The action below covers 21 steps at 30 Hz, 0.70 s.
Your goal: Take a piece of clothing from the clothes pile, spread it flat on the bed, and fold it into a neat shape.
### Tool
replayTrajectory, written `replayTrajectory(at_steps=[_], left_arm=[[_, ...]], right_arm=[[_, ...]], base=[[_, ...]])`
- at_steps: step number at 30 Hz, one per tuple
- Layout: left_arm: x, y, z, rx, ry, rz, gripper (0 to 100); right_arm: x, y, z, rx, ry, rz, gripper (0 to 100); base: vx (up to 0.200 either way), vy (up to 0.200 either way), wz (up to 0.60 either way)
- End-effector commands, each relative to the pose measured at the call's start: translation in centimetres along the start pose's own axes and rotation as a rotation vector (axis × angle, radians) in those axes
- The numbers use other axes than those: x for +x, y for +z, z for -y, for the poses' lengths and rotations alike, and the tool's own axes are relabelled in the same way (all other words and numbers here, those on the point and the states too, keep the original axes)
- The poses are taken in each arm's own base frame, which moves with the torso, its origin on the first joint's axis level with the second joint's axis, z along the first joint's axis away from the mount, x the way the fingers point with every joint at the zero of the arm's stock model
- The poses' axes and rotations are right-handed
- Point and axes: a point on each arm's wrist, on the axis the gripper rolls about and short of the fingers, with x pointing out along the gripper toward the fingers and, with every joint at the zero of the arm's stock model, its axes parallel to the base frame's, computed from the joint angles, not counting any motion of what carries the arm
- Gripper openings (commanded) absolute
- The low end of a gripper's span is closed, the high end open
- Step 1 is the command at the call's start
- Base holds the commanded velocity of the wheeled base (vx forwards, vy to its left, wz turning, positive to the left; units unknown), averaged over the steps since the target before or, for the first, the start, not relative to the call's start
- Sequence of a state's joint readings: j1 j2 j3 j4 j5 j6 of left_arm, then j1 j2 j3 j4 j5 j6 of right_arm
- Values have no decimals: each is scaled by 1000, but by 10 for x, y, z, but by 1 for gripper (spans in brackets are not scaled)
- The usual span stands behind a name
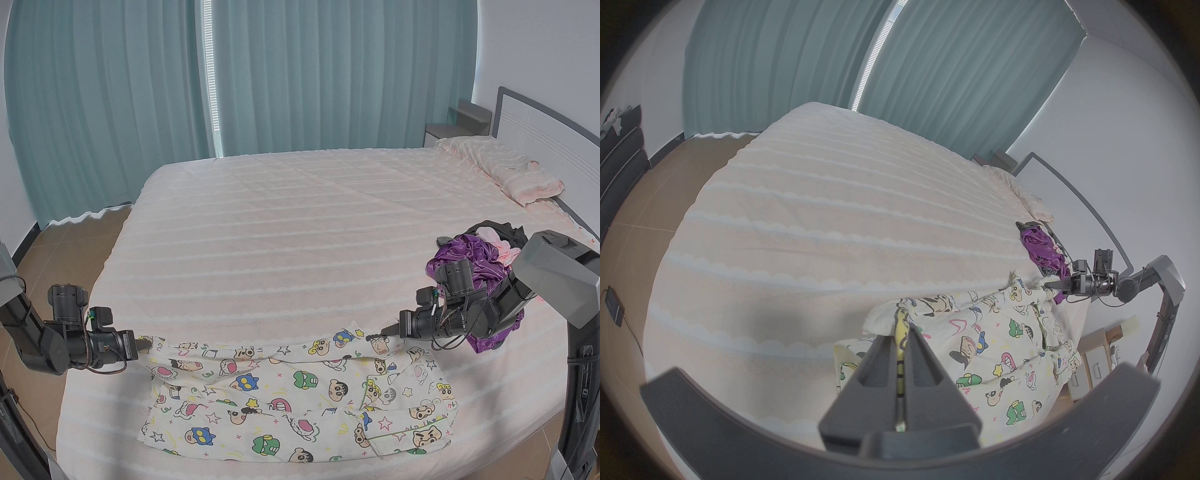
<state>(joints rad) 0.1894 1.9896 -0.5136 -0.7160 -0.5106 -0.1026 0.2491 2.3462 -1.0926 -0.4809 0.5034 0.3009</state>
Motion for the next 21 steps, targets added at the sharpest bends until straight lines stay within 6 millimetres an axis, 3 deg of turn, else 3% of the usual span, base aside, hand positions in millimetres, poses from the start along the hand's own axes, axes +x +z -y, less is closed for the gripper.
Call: replayTrajectory(at_steps=[1, 11, 21], left_arm=[[0, 1, -1, 0, 5, 3, 0], [3, 20, 0, 50, -2, 95, 0], [12, 31, -3, 61, -3, 122, 0]], right_arm=[[-8, 1, -3, -2, 9, 7, 0], [-50, 4, -10, 1, 96, 39, 0], [-57, -9, -5, -1, 98, 61, 0]], base=[[0, 0, 0], [0, 0, 0], [0, 0, 0]])
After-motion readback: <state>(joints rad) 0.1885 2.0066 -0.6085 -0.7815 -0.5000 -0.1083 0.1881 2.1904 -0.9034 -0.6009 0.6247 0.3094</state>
